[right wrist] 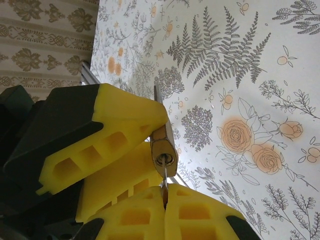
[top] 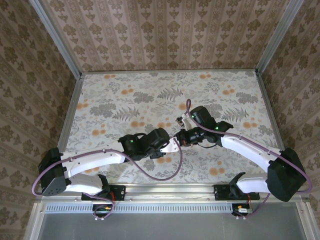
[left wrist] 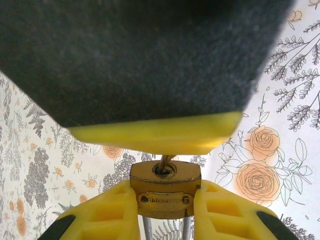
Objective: Unlock with the key
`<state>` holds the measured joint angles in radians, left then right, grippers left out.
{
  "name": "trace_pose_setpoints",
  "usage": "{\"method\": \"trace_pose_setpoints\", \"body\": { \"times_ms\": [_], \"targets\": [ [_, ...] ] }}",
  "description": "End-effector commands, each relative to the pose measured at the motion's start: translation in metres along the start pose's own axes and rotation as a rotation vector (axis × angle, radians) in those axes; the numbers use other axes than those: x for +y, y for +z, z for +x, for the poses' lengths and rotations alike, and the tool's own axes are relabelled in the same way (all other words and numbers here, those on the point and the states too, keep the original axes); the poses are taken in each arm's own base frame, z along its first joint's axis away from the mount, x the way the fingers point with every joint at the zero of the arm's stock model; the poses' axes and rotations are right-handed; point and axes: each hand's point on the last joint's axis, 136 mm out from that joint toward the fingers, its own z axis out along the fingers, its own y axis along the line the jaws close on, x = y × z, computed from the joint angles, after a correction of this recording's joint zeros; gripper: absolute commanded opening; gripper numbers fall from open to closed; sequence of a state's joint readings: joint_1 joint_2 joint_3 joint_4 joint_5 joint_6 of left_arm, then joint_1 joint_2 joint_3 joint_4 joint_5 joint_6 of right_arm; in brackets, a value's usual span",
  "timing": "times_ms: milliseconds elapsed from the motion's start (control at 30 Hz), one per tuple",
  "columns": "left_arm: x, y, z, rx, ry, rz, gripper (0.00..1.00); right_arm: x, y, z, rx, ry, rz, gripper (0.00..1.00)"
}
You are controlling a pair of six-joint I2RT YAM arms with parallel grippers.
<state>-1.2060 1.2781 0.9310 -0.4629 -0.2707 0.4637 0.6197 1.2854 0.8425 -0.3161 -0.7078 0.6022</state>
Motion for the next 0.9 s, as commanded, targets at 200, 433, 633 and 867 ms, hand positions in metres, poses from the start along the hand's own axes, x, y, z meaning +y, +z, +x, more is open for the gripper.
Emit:
{"method": "trace_pose_setpoints", "body": {
  "times_ms": [200,433,633,867],
  "targets": [
    [0.039,-0.047,-0.108,-0.464,-0.117,-0.084,0.23,0.018,-0.006,-0.002,-0.017,-0.096,-0.019,0.01],
    [0.032,-0.035,-0.099,-0.435,-0.124,-0.078,0.22,0.014,-0.011,-0.003,-0.014,-0.107,0.032,0.01],
    [0.03,-0.024,-0.09,-0.407,-0.145,-0.076,0.22,0.013,-0.015,-0.004,-0.026,-0.104,0.059,0.01],
    [0.025,-0.011,-0.082,-0.37,-0.145,-0.07,0.21,0.012,-0.019,-0.005,-0.033,-0.098,0.075,0.02]
  ]
}}
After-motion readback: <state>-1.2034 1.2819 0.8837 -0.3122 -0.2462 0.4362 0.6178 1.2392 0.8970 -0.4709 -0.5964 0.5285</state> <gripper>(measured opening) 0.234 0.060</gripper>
